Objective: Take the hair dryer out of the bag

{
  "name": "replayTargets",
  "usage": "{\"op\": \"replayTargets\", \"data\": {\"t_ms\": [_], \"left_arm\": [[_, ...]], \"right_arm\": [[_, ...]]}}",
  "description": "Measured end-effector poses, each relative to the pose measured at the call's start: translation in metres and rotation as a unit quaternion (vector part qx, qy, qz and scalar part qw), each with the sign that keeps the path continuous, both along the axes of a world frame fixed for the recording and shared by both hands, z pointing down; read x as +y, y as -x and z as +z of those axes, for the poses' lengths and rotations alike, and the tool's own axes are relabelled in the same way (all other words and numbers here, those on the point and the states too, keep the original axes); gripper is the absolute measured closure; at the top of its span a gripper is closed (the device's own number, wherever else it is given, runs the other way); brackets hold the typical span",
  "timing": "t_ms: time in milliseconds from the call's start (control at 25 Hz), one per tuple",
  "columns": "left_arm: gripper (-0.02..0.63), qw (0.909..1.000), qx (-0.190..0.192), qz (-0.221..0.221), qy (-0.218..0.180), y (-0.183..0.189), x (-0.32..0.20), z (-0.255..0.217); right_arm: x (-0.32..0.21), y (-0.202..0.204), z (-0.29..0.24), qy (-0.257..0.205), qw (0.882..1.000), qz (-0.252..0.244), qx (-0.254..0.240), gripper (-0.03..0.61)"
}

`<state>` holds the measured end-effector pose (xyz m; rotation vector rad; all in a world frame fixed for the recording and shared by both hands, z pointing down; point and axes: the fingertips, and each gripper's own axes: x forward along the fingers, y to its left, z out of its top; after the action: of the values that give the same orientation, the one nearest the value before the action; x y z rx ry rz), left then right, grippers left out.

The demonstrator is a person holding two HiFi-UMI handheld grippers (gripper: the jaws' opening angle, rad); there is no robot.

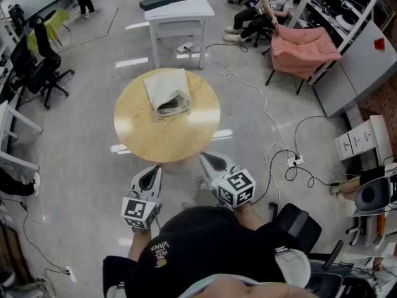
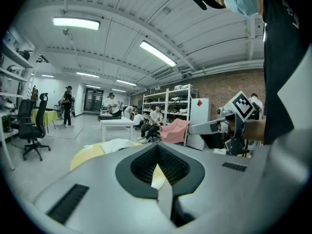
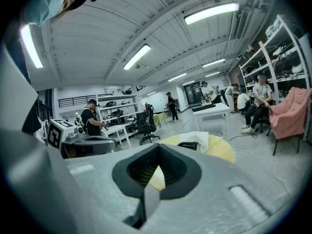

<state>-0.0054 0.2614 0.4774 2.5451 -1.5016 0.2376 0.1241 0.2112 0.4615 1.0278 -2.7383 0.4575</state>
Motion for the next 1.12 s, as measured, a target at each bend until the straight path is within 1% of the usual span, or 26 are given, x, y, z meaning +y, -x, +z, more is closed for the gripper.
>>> {"op": "replayTargets", "data": {"t_ms": [240, 440, 760, 1120], "left_arm": [[0.603, 1.0000, 0.002, -0.006, 0.003, -0.003, -0.017, 0.005], [0.603, 0.9999, 0.006, -0.014, 0.006, -0.009, -0.039, 0.005], [0.603, 0.9994, 0.014, -0.030, 0.011, -0.009, -0.085, 0.003], [0.603, 0.9988, 0.005, -0.045, 0.020, -0.023, -0.144, 0.013]], "right_arm": [[-0.012, 0.003, 0.001, 0.006, 0.999, -0.023, -0.029, 0.581], [-0.037, 0.003, 0.008, 0.006, 0.999, -0.031, -0.011, 0.580], [-0.083, 0.002, 0.011, 0.014, 0.999, -0.048, -0.006, 0.580], [-0.142, -0.013, 0.023, 0.023, 0.998, -0.063, -0.005, 0.580]]}}
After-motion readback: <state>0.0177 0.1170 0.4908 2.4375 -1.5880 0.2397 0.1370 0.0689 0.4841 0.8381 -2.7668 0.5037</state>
